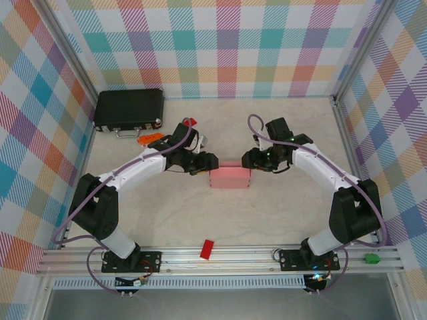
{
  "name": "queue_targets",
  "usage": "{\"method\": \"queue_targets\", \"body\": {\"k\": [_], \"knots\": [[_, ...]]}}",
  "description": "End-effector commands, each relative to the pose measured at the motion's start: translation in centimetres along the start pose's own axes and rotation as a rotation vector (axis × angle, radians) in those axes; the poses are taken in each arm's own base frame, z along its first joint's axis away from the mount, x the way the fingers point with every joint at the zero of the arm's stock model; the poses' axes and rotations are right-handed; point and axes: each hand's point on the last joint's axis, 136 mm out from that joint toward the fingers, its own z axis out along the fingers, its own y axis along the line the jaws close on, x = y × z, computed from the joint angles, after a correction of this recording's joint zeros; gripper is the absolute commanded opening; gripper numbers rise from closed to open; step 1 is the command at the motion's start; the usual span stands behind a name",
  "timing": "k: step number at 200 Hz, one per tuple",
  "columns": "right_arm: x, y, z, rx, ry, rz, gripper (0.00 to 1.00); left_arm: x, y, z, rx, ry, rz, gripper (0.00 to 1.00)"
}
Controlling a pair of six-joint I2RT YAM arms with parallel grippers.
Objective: Fold the paper box
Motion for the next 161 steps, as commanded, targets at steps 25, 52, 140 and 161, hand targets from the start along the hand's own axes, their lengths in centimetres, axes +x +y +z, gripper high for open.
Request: {"method": "queue_targets", "body": {"k": [25, 52, 140, 161], "knots": [[-0.31, 0.68, -0.08, -0.017, -0.004, -0.011, 0.49, 0.35, -0.71, -0.07, 0.007, 0.020, 0.032, 0.49], [-0.28, 0.86, -0.12, -0.022, -0.004, -0.014, 0.48, 0.43, -1.07, -0.06, 0.019, 0.022, 0.037, 0.46], [-0.12, 0.80, 0.00, -0.024, 0.001, -0.011, 0.41, 0.63, -0.89, -0.16, 0.004, 0.024, 0.049, 0.39], [0.02, 0.64, 0.04, -0.015, 0.005, -0.016, 0.39, 0.79, -0.73, -0.19, -0.002, 0.028, 0.051, 0.36]]}}
